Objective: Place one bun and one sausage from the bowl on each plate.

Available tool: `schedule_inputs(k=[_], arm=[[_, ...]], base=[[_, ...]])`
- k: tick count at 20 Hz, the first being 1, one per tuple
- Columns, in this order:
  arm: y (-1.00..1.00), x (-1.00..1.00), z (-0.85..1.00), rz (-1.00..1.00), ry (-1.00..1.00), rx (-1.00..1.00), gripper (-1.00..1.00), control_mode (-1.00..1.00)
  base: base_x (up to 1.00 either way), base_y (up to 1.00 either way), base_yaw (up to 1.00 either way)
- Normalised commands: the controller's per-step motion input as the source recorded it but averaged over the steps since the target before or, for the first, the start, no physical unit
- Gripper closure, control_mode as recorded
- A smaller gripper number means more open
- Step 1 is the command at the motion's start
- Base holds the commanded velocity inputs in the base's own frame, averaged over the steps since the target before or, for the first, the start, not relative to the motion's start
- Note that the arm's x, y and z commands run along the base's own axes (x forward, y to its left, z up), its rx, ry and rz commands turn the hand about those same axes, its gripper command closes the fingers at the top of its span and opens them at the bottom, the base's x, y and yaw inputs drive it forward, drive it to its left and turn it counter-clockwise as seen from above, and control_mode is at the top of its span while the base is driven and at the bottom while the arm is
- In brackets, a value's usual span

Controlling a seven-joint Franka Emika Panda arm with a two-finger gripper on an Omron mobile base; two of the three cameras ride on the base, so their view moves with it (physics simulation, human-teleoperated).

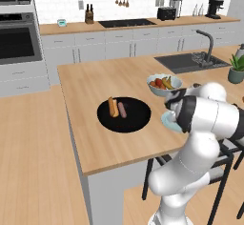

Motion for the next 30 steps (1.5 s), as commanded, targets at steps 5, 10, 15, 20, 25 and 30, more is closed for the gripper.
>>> schedule_inputs(k=[5, 10, 15, 20, 25, 30], arm=[[0.00, 0.28, -0.10, 0.08, 0.00, -0.01, 1.00, -1.00], [0.00, 0.19, -0.07, 0.07, 0.00, 0.00, -1.00, -1.00], [0.00, 0.01, -0.02, 0.02, 0.00, 0.00, -1.00, -1.00], [0.00, 0.00, 0.00, 0.00, 0.00, 0.00, -1.00, -1.00], [0.02, 0.00, 0.19, 0.00, 0.00, 0.00, -1.00, -1.00], [0.03, -0.01, 0.71, -0.08, 0.00, -0.06, -1.00, -1.00]], base=[[0.00, 0.00, 0.00], [0.00, 0.00, 0.00], [0.00, 0.00, 0.00], [0.00, 0.00, 0.00], [0.00, 0.00, 0.00], [0.00, 0.00, 0.00]])
